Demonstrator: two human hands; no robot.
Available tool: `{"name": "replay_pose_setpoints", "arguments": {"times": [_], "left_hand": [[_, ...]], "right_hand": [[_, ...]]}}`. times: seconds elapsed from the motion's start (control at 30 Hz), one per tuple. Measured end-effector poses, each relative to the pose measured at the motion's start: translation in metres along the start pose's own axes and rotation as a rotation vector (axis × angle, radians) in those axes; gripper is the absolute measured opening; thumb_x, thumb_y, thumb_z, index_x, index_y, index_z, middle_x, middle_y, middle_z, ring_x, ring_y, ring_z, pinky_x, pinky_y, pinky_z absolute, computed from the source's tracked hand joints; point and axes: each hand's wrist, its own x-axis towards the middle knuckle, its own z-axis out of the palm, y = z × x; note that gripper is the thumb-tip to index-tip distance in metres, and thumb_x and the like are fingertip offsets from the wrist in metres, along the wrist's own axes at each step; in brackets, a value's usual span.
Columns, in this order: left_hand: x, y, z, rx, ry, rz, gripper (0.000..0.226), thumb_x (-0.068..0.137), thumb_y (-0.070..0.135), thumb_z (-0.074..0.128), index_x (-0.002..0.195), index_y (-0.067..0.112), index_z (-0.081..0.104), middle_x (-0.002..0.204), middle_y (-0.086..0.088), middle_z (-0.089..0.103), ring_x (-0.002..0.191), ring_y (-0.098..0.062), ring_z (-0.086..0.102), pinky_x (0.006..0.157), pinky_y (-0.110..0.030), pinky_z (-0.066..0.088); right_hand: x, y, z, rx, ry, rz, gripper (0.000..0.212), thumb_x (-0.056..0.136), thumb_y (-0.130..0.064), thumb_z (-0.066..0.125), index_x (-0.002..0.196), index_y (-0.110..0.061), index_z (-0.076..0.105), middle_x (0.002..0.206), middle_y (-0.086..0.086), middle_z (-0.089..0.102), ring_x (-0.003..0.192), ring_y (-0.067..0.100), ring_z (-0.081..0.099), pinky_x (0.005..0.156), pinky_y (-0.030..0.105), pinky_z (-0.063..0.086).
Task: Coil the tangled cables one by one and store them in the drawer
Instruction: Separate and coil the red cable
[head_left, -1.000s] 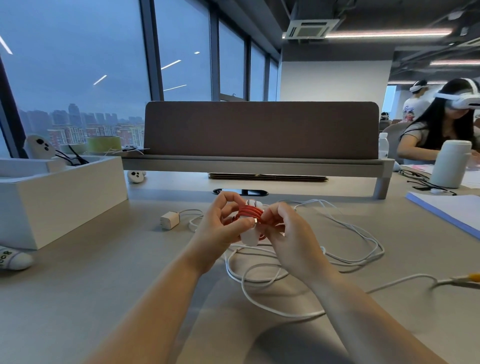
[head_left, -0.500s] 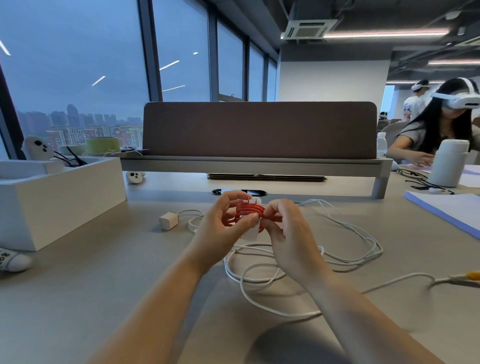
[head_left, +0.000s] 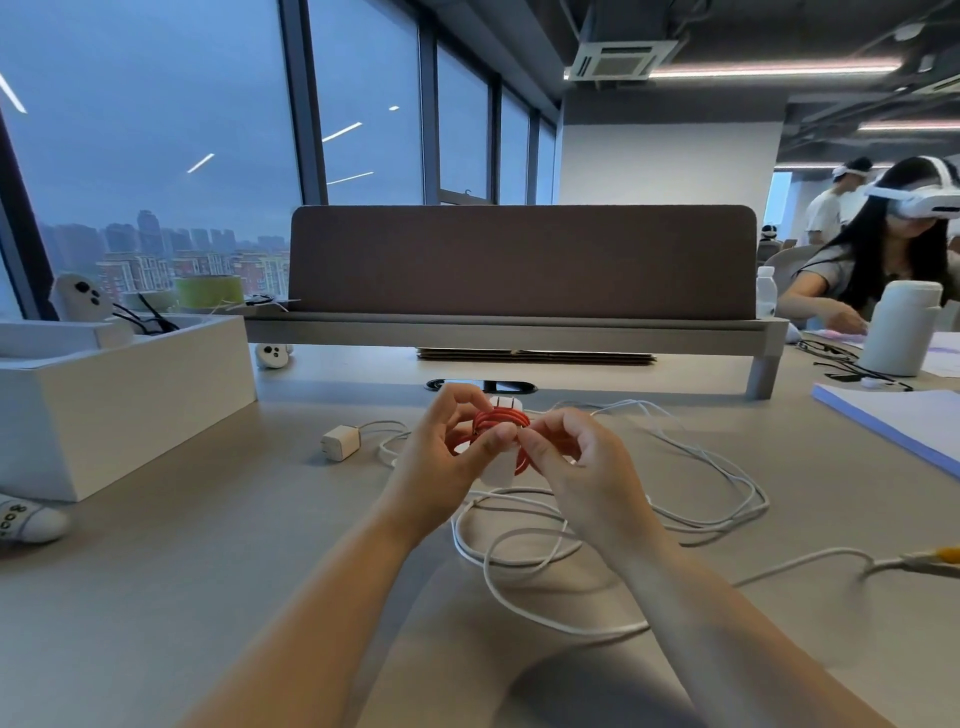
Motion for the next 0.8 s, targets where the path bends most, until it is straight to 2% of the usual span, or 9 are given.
{"name": "replay_pose_setpoints", "arguments": {"times": [0.1, 0.17, 0.2, 0.3, 0.43, 0.53, 0.67, 0.73, 0.8], "left_hand": [[-0.001, -0.004, -0.001, 0.09, -0.057, 0.014, 0.041, 0.07, 0.038, 0.075, 0.1, 0.029, 0.049, 0.101, 0.005, 0.068, 0.092, -0.006, 0.066, 0.077, -0.018, 0.053], [-0.002, -0.006, -0.002, 0.181, -0.06, 0.013, 0.048, 0.066, 0.036, 0.079, 0.1, 0.036, 0.047, 0.101, 0.013, 0.065, 0.094, 0.006, 0.061, 0.077, -0.01, 0.049], [-0.002, -0.007, -0.002, 0.226, -0.053, 0.022, 0.049, 0.065, 0.037, 0.08, 0.1, 0.038, 0.046, 0.101, 0.016, 0.064, 0.095, 0.008, 0.06, 0.076, -0.01, 0.049], [0.0, -0.013, -0.002, 0.338, -0.02, 0.059, 0.047, 0.065, 0.044, 0.08, 0.097, 0.046, 0.045, 0.104, 0.017, 0.063, 0.098, 0.004, 0.059, 0.08, -0.022, 0.055], [0.002, -0.018, -0.001, 0.426, 0.01, 0.125, 0.05, 0.065, 0.037, 0.084, 0.095, 0.05, 0.046, 0.107, 0.017, 0.056, 0.099, 0.002, 0.055, 0.082, -0.036, 0.056], [0.001, -0.017, 0.001, 0.418, 0.021, 0.153, 0.052, 0.065, 0.033, 0.085, 0.092, 0.051, 0.045, 0.105, 0.018, 0.053, 0.096, 0.003, 0.053, 0.081, -0.033, 0.056], [0.001, -0.018, 0.006, 0.377, 0.006, 0.194, 0.052, 0.067, 0.024, 0.085, 0.093, 0.048, 0.046, 0.105, 0.014, 0.053, 0.094, 0.001, 0.055, 0.079, -0.027, 0.055], [-0.001, -0.018, 0.008, 0.355, -0.005, 0.205, 0.052, 0.068, 0.021, 0.084, 0.092, 0.046, 0.045, 0.104, 0.012, 0.053, 0.092, 0.0, 0.055, 0.077, -0.023, 0.054], [-0.001, -0.019, 0.009, 0.372, -0.014, 0.204, 0.051, 0.07, 0.022, 0.083, 0.09, 0.048, 0.044, 0.102, 0.011, 0.054, 0.09, -0.002, 0.055, 0.076, -0.026, 0.054]], "right_hand": [[0.0, 0.0, -0.002, 0.064, 0.02, 0.078, 0.013, 0.086, -0.026, 0.068, 0.086, -0.014, 0.069, 0.078, 0.002, 0.069, 0.075, 0.017, 0.065, 0.073, 0.032, 0.055], [0.0, 0.0, -0.005, 0.084, 0.016, 0.112, 0.012, 0.086, -0.024, 0.068, 0.087, -0.013, 0.07, 0.078, 0.001, 0.069, 0.073, 0.013, 0.063, 0.069, 0.026, 0.051], [0.0, 0.001, -0.005, 0.099, 0.012, 0.14, 0.011, 0.086, -0.023, 0.068, 0.087, -0.013, 0.071, 0.078, 0.001, 0.069, 0.073, 0.011, 0.061, 0.068, 0.023, 0.049], [0.001, 0.004, -0.002, 0.214, 0.024, 0.265, 0.009, 0.083, -0.023, 0.071, 0.08, -0.015, 0.074, 0.076, 0.004, 0.07, 0.073, 0.014, 0.061, 0.072, 0.029, 0.051], [0.001, 0.005, 0.0, 0.24, 0.052, 0.298, 0.008, 0.079, -0.02, 0.075, 0.073, -0.016, 0.074, 0.066, 0.001, 0.067, 0.066, 0.013, 0.057, 0.072, 0.034, 0.049], [0.002, 0.003, -0.001, 0.286, 0.05, 0.345, 0.007, 0.078, -0.015, 0.076, 0.072, -0.016, 0.072, 0.074, 0.008, 0.069, 0.073, 0.019, 0.061, 0.079, 0.037, 0.053], [0.004, 0.0, -0.001, 0.491, 0.039, 0.505, 0.012, 0.081, -0.01, 0.072, 0.069, -0.01, 0.068, 0.07, 0.008, 0.065, 0.069, 0.015, 0.062, 0.073, 0.027, 0.054], [0.004, 0.0, -0.002, 0.489, 0.045, 0.507, 0.016, 0.081, -0.012, 0.072, 0.066, -0.009, 0.068, 0.065, 0.007, 0.063, 0.065, 0.014, 0.059, 0.069, 0.026, 0.052], [0.005, 0.0, -0.003, 0.425, 0.044, 0.465, 0.019, 0.08, -0.015, 0.073, 0.062, -0.012, 0.069, 0.064, 0.007, 0.063, 0.066, 0.016, 0.058, 0.071, 0.031, 0.053]]}}
